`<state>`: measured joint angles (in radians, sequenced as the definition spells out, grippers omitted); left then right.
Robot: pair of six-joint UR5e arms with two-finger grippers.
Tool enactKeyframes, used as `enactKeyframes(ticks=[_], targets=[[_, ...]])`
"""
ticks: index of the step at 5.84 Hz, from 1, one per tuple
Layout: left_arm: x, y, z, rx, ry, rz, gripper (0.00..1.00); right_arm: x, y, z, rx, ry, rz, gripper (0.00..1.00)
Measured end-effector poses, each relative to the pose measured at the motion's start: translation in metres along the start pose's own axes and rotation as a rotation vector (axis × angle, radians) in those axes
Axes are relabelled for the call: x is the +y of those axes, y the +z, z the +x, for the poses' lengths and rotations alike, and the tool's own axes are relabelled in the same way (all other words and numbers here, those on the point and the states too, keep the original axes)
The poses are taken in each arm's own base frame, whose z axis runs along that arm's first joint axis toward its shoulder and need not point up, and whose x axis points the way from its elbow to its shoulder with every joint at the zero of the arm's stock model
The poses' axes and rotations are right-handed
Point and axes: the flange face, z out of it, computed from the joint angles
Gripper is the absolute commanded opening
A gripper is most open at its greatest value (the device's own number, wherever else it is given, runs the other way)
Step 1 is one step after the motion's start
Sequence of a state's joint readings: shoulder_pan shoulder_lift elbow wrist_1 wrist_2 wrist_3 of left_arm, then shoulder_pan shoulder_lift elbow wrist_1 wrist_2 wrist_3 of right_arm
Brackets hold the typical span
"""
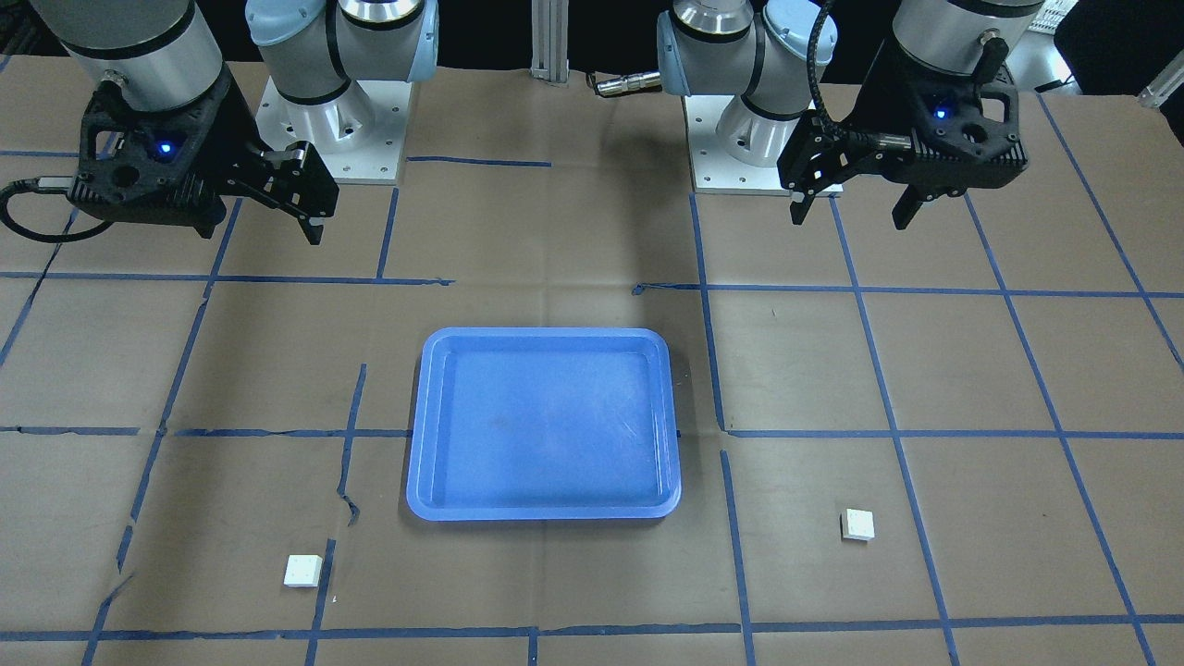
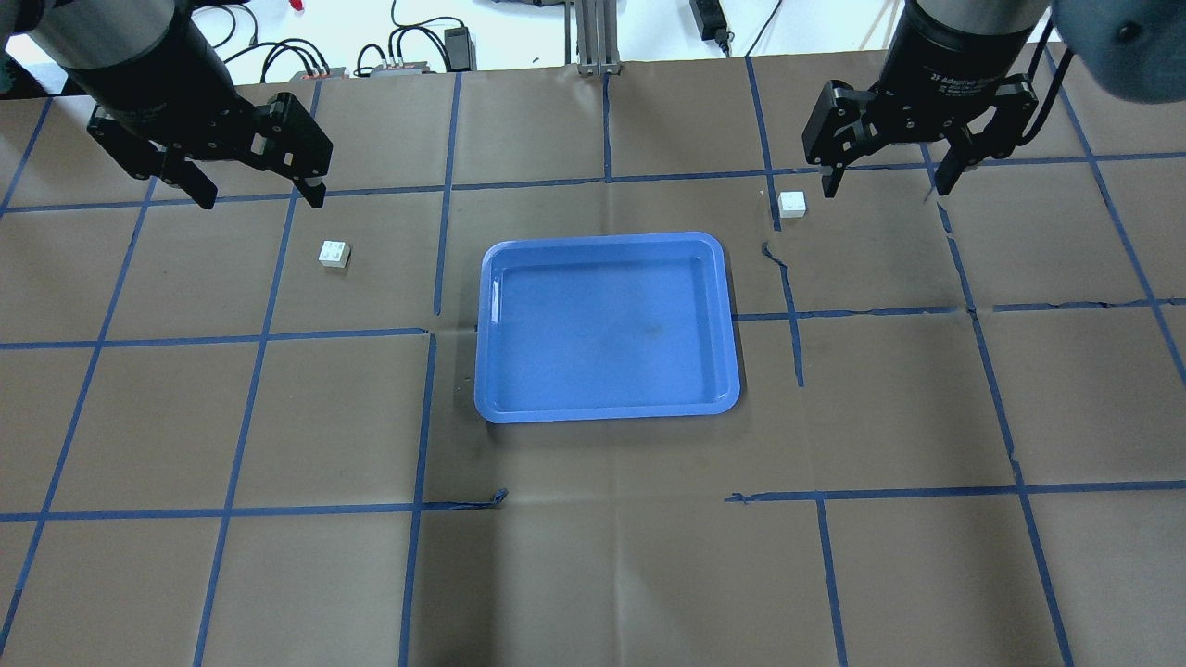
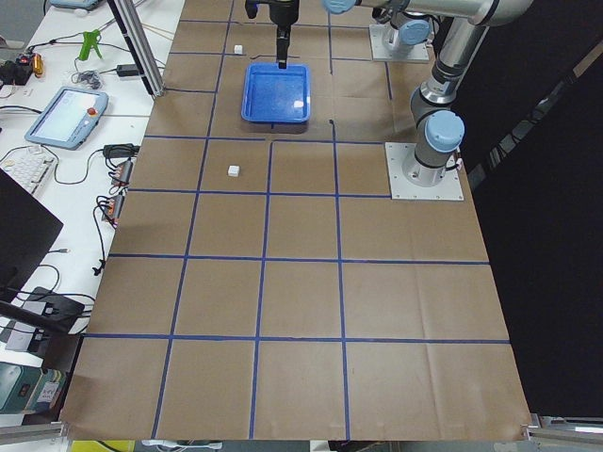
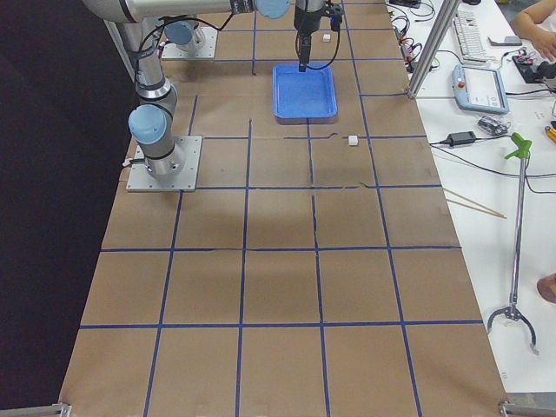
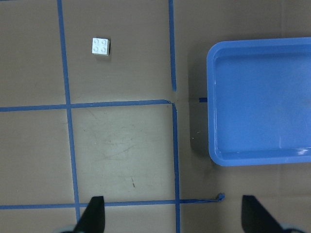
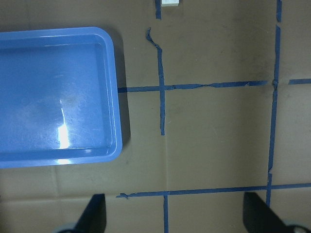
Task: Assemble white blocks and place on blue tray
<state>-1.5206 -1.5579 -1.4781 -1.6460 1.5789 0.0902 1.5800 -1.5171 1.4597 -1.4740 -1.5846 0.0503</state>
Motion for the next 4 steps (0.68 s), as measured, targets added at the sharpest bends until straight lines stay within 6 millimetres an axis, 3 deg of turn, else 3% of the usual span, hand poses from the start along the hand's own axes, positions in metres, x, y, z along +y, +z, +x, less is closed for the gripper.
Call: enactKeyframes(ticks=[4], targets=[[-0.0016, 0.0007, -0.0085, -0.002, 0.016, 0.001, 0.99, -0.0001, -0.0004, 0.0001, 0.001, 0.0, 0.001, 1.0]])
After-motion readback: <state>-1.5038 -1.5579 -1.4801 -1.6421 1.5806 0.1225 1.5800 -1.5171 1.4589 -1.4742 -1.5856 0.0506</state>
